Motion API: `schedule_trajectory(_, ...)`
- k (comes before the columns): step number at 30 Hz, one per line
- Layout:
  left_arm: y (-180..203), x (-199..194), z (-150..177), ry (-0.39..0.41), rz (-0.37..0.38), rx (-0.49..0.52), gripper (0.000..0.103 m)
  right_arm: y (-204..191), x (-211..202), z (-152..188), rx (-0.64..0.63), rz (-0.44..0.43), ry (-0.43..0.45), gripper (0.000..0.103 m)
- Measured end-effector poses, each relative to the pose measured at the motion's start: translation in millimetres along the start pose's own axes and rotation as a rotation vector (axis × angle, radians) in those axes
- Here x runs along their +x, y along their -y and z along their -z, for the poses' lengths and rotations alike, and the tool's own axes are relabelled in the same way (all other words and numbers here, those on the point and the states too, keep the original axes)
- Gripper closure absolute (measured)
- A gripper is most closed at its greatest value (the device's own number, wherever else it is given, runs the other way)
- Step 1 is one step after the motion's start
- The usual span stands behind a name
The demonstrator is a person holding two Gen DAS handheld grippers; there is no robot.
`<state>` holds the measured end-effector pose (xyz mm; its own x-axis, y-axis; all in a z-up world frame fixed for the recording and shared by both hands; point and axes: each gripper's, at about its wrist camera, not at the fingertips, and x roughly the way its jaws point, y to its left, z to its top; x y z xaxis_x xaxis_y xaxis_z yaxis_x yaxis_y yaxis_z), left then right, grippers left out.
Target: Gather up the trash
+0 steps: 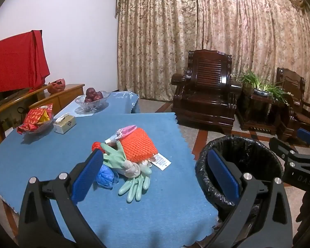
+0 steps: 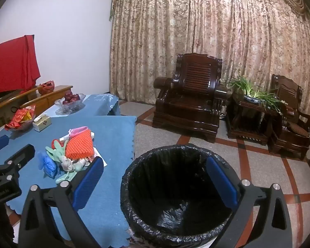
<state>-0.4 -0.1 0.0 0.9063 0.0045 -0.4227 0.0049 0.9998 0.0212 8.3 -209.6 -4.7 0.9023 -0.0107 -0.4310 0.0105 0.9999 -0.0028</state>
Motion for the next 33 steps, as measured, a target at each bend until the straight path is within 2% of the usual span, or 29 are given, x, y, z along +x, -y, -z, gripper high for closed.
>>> schedule_trajectory(33, 0.1, -0.8, 0.4, -0.006, 0.0, 0.004, 0.005, 0.7, 0.9, 0.2, -0.001, 0.001, -0.003, 0.006)
